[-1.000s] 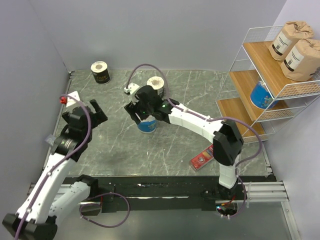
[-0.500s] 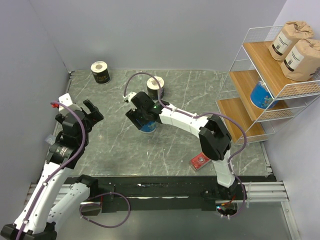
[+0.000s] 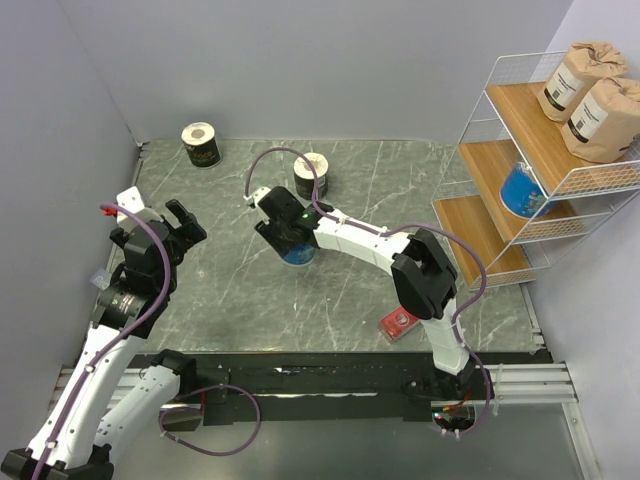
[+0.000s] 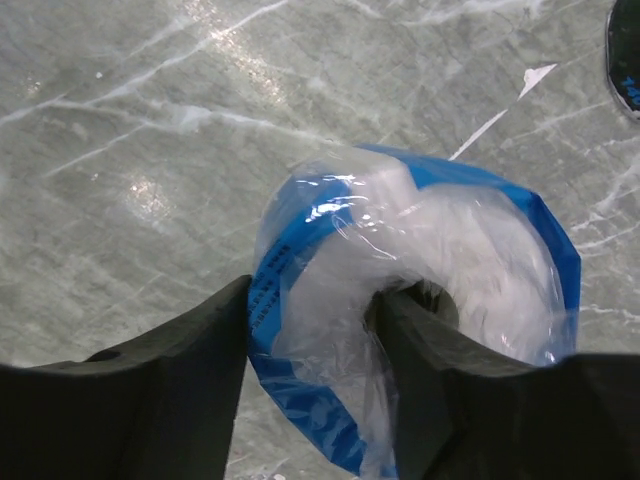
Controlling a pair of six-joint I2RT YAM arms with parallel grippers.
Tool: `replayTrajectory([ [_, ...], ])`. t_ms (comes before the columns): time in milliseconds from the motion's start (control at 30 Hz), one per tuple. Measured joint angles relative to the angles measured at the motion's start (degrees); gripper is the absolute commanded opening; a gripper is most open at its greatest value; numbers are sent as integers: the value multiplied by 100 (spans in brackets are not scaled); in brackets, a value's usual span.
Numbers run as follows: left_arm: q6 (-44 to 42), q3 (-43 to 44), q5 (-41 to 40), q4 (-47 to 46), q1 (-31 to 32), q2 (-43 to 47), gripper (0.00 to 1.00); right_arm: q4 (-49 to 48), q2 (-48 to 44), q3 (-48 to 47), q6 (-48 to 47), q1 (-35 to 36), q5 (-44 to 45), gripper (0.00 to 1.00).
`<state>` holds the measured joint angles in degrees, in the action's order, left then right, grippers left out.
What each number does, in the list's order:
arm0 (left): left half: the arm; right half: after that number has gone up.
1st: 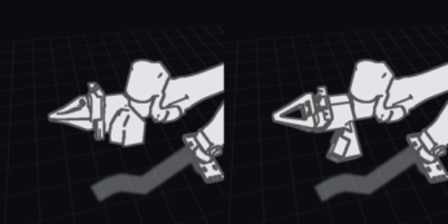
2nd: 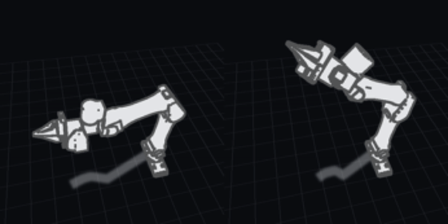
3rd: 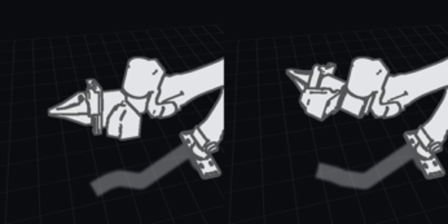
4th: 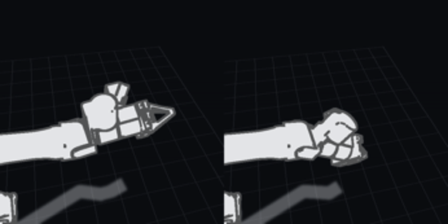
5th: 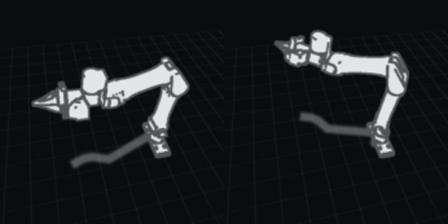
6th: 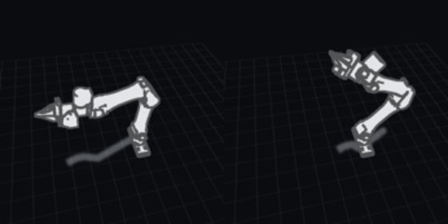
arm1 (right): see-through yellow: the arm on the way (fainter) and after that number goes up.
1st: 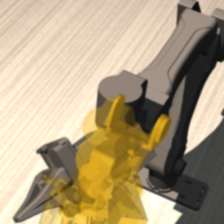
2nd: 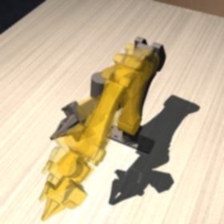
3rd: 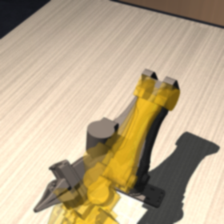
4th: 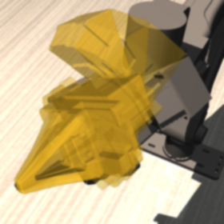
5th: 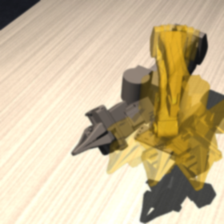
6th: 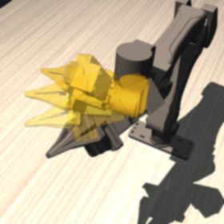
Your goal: Place and organize the paper towels onto the shelf
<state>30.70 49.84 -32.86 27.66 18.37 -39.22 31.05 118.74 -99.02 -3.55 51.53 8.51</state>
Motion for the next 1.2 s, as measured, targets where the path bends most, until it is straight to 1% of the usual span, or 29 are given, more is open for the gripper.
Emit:
replayTrajectory([
  [67,0,0,0,0,0,2,97,37,0,0,-39,0,55,43],
  [267,2,0,0,2,0,9,97,208,-44,37,-363,17,584,36],
  [433,2,0,0,2,0,39,96,570,-450,332,-846,-46,1169,36],
  [600,0,0,2,0,0,90,96,846,-1207,367,-1167,-302,1655,36],
  [767,0,0,4,0,0,116,96,999,-2267,367,-1484,-778,2201,36],
  [867,0,0,7,0,7,116,97,1014,-2680,317,-1770,-1241,2522,36],
  [1100,0,0,11,2,9,116,96,951,-2841,184,-2479,-2367,2990,36],
  [1200,-2,-2,11,0,9,120,96,890,-2841,184,-2675,-2636,2981,36],
])
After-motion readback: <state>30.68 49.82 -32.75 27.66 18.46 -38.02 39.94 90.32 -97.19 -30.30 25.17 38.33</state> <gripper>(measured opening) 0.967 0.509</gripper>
